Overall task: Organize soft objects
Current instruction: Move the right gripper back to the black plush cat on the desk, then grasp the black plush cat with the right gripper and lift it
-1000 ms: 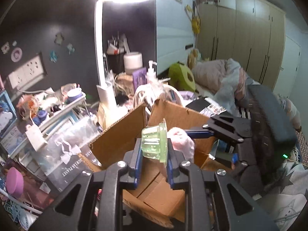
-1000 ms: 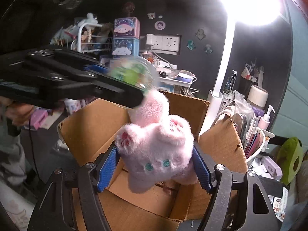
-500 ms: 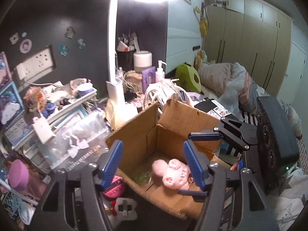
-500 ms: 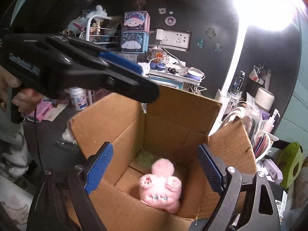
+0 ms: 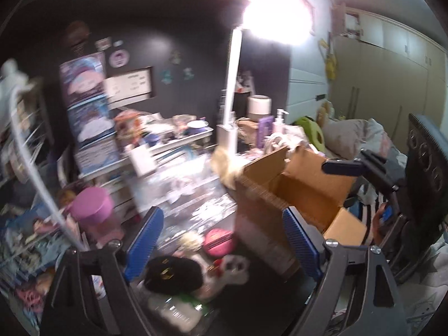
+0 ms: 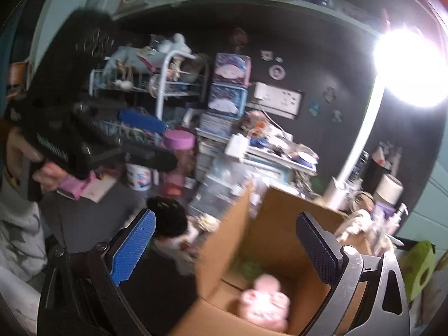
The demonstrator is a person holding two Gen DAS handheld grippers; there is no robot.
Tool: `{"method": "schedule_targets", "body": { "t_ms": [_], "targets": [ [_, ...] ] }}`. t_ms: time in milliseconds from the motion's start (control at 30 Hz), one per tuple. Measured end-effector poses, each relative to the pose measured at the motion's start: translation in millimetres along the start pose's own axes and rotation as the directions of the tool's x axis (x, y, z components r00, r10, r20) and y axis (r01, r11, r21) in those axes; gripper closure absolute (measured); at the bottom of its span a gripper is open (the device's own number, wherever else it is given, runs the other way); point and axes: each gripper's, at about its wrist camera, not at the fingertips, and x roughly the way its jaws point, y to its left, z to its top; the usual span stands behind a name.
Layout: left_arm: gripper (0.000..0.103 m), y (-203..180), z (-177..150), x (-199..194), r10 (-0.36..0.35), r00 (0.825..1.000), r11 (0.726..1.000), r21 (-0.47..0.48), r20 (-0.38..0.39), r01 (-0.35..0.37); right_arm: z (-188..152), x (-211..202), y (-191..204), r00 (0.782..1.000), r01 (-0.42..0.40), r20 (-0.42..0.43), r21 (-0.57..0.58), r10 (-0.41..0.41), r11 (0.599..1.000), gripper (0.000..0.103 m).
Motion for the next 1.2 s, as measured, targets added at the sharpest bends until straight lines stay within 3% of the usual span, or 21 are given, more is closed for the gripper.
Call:
{"method": "schedule_targets", "body": {
  "t_ms": [200, 433, 600, 833, 1000, 1200],
  "targets": [
    [0.018, 52.4, -39.6, -19.5, 0.09, 0.996, 0.992, -0.091, -0.005, -0.09, 16.5, 35.1, 48.4, 0.989, -0.139, -0.051, 0.001, 0.138, 0.99, 0.003],
    [0.018, 101.2, -85.9, -24.3, 0.135, 0.99, 0.972, -0.19, -0.032, -0.138, 13.5, 91.8, 93.4, 0.964, -0.23, -0.127, 0.039, 0.233, 0.972, 0.003],
    [0.018, 121.2, -108.5, -20.8, 0.148, 0.988, 0.96, -0.232, -0.044, -0.154, 3.1, 138.6, 102.6, 0.961, -0.21, -0.161, 0.109, 0.225, 0.972, 0.006],
    [0.018, 136.6, -124.8, -15.7, 0.127, 0.991, 0.955, -0.262, -0.049, -0.136, -9.6, 190.0, 81.8, 0.966, -0.176, -0.154, 0.201, 0.208, 0.964, 0.01],
    [0.018, 141.1, -127.0, -12.2, 0.142, 0.988, 0.953, -0.264, -0.055, -0.151, -15.5, 202.1, 65.3, 0.982, -0.083, -0.154, 0.181, 0.111, 0.98, 0.01],
    [0.018, 142.0, -127.6, -4.2, 0.122, 0.99, 0.956, -0.259, -0.067, -0.136, -26.4, 198.8, 47.3, 0.974, -0.106, -0.179, 0.178, 0.138, 0.978, 0.01]
  ]
}}
